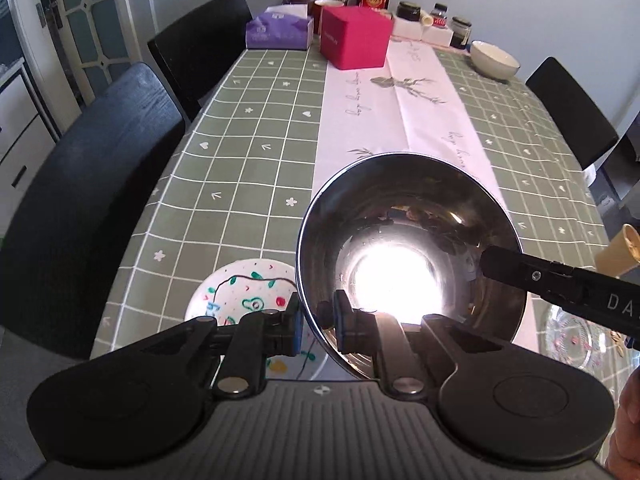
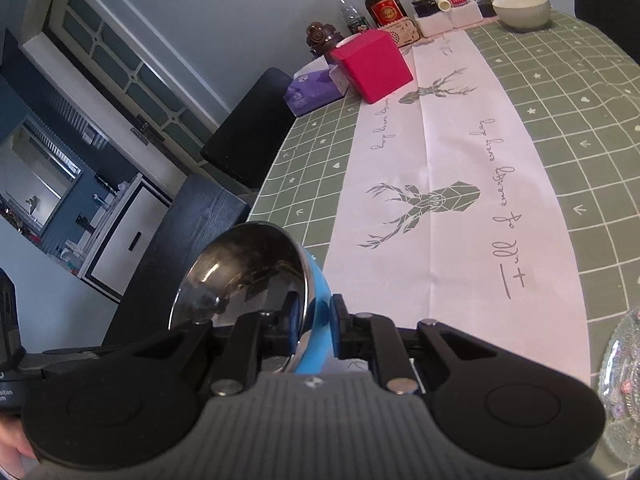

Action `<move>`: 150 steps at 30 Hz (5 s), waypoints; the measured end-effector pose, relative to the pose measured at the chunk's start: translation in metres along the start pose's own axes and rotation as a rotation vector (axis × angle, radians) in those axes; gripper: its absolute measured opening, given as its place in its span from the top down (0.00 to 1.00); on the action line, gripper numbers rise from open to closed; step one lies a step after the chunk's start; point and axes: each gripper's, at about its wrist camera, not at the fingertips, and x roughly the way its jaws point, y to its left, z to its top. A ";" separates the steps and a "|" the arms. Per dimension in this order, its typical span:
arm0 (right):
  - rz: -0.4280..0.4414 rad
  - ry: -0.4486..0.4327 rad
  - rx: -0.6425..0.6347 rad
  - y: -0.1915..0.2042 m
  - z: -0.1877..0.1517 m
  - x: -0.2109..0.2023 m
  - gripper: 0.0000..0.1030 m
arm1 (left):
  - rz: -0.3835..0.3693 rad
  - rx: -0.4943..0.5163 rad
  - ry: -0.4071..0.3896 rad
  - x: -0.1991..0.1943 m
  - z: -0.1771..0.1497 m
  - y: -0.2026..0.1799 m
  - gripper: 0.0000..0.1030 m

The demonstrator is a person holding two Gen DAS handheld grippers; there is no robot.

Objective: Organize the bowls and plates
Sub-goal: 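Lift the blue bowl with both grippers and carry it toward the orange bowl, then lower the blue bowl into the orange bowl with both grippers, then open both grippers and move them toward the pale green bowl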

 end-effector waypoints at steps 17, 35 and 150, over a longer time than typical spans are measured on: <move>-0.013 0.008 -0.118 0.023 -0.110 -0.145 0.86 | -0.220 0.050 -0.045 -0.089 -0.148 -0.006 0.82; 0.012 0.170 -0.093 -0.004 -0.192 -0.143 0.84 | -0.149 0.074 -0.014 -0.077 -0.247 -0.015 0.78; -0.008 0.114 -0.347 0.059 -0.167 -0.083 0.14 | -0.082 -0.124 -0.227 -0.101 -0.198 0.073 0.29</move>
